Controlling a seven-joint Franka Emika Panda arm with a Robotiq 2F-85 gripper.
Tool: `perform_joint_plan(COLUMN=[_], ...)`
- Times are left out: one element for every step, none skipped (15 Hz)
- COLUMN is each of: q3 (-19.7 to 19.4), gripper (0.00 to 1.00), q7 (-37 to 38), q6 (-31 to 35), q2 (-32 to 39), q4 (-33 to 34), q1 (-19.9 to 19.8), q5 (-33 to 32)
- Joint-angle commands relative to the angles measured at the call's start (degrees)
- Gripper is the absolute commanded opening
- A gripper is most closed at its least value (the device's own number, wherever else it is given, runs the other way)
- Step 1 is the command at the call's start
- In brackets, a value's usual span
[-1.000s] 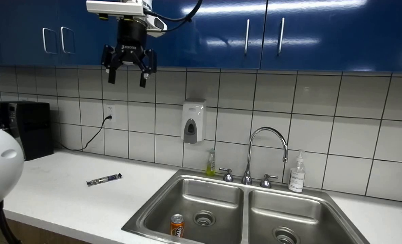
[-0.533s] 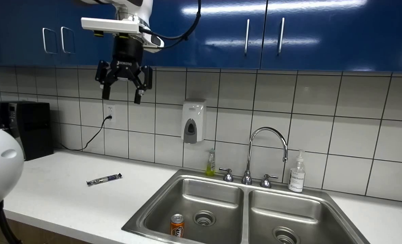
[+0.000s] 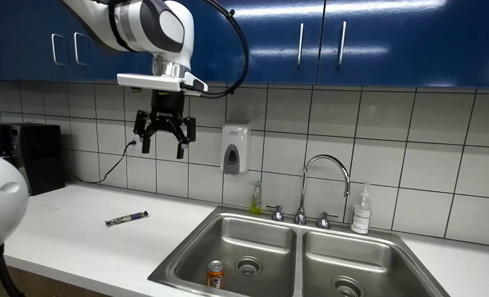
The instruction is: Remove the can from the sink
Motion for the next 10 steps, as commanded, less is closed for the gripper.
perform_joint_plan(q3=[-0.33,-0.58,-0.75,-0.97,-1.10,-1.28,-1.42,-1.55,-1.69,-1.71], gripper=[1.00,1.00,1.00,1.00,1.00,1.00,1.00,1.00,1.00,1.00], q7=[1.22,1.24,1.25,1.24,1.40,1.42,1.29,1.28,1.15,1.21], q6=[5.93,7.63,9.21,10.98,12.46,14.25,15.80,17.56,19.27,21.19], q2=[3.77,5.04,6.16,7.39,8.56,9.97,11.23,12.76,14.26,16.01], q4=[-1.03,-1.38,-1.70,-2.01,-2.21,-2.44,-2.58,-2.69,-2.73,-2.81], q1=[-1.59,-1.86,-2.11,-2.42,-2.72,-3.03,-3.26,-3.48,-3.63,-3.81], q5=[-0.52,-0.55,-0.61,-0.66,-0.73,-0.78,-0.74,-0.79,-0.77,-0.96])
